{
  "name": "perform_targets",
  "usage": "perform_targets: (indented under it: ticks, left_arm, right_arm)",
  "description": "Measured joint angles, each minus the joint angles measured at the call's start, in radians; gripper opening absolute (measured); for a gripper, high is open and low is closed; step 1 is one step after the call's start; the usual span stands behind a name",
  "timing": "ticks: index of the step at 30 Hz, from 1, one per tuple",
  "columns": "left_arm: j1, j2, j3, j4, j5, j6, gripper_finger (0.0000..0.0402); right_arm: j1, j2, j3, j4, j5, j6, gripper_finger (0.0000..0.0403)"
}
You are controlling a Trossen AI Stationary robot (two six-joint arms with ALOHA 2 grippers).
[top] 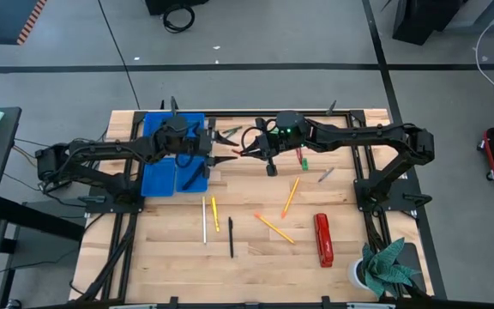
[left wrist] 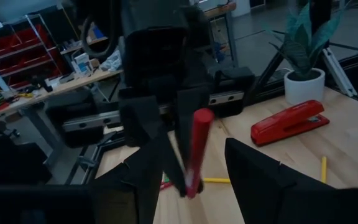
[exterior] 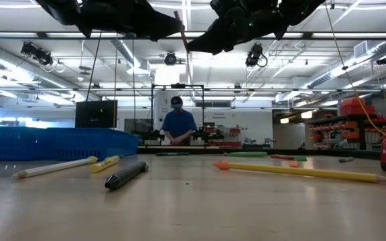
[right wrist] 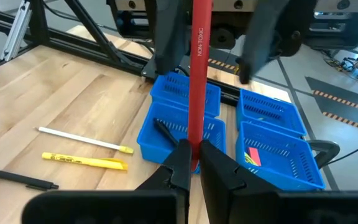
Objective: Sort crayons/erasers/pens/pencils in bins
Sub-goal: Put the red crayon into the top left blue bin
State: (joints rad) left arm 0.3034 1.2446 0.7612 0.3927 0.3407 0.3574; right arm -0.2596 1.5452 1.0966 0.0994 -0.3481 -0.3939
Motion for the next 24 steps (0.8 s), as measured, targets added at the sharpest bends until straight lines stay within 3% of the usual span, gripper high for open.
perform_targets:
  ticks: [10,24]
  left_arm:
    - [-0.011,0.000,0.000,0.005,0.000,0.030,0.0143]
    - [-0.008,0.000,0.000,0.005,-0.001,0.084,0.0035]
  right_arm:
    - [0.000,0.000,0.000,-0.003,0.000,0.000,0.0031]
    - [0.000,0.000,0.000,-0.003,0.000,-0.001,0.0031]
